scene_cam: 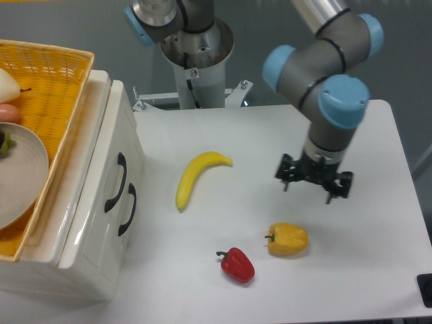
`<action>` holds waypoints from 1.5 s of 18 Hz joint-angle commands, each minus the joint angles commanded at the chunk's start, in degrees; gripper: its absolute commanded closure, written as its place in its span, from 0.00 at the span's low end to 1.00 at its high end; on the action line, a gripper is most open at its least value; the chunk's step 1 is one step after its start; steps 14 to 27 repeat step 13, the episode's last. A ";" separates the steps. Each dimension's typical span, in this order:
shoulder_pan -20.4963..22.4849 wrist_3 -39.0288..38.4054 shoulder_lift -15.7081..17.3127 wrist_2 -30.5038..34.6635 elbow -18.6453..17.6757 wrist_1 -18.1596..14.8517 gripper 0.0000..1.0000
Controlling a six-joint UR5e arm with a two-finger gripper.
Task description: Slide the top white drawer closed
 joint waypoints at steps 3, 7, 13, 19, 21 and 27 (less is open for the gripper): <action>0.70 2.46 -2.03 2.29 2.02 1.58 0.00; 1.75 10.97 -3.69 2.30 3.34 1.59 0.00; 1.94 18.20 -5.11 2.21 3.35 1.32 0.00; 1.94 18.20 -5.11 2.21 3.35 1.32 0.00; 1.94 18.20 -5.11 2.21 3.35 1.32 0.00; 1.94 18.20 -5.11 2.21 3.35 1.32 0.00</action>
